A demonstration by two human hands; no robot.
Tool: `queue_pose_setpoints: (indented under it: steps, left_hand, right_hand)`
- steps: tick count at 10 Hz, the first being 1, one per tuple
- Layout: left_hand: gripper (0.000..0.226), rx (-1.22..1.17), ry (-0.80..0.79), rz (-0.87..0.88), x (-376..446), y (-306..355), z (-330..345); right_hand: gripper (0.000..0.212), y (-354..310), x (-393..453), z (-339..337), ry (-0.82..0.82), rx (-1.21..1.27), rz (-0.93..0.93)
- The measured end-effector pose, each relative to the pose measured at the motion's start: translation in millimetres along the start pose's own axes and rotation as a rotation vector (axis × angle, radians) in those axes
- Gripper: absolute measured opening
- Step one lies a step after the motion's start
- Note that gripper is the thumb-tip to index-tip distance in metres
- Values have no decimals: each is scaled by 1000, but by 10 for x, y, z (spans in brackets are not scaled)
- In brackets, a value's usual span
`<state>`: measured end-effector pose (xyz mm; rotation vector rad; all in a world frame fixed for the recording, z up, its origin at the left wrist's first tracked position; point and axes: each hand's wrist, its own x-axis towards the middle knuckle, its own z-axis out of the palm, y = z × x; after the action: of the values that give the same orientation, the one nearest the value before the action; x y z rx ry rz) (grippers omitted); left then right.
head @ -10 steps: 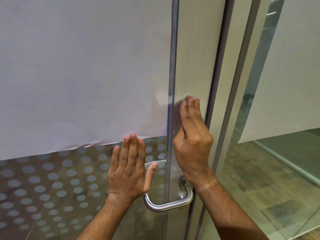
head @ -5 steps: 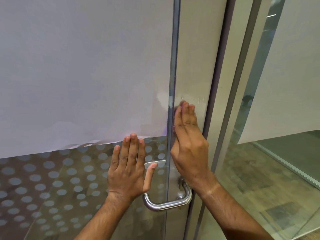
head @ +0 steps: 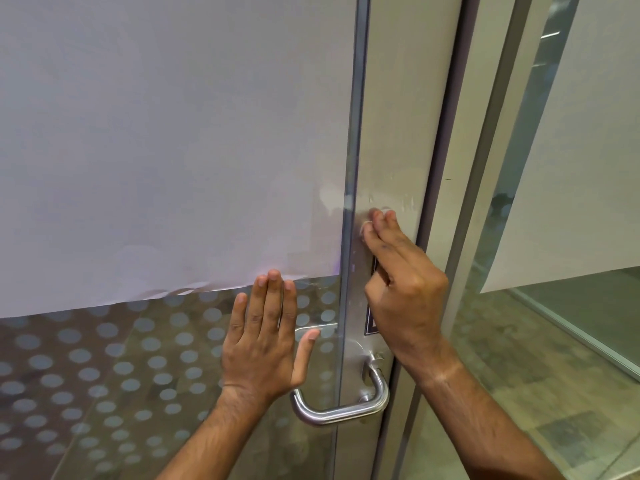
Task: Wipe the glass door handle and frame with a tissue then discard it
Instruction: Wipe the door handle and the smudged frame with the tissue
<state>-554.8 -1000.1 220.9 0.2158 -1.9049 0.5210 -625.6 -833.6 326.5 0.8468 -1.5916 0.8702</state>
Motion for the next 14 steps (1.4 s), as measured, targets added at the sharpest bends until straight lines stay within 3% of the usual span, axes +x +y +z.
queue_pose_setpoints:
  steps: [4, 6, 8, 10, 11, 13, 14]
  left_hand:
    - [92, 16, -2, 3, 4, -3, -16]
    - [92, 16, -2, 5, 10, 0, -13]
    - [90, 8, -4, 3, 8, 1, -15]
    - [90, 8, -1, 4, 6, -2, -12]
    - [88, 4, -2, 4, 1, -6, 0]
    - [89, 3, 8, 3, 0, 2, 3]
    - [89, 5, 5, 6, 4, -3, -2]
  right_hand:
    - [35, 6, 107, -54, 49, -50, 41]
    - [41, -28, 150, -53, 44, -40, 61]
    - [36, -72, -65, -49, -86, -66, -56]
    - [30, -83, 97, 18, -3, -42, -2]
    - [29, -78, -17, -7, -50, -55, -47]
    - [23, 4, 215, -88, 41, -6, 59]
    - [20, -17, 332, -64, 54, -13, 11]
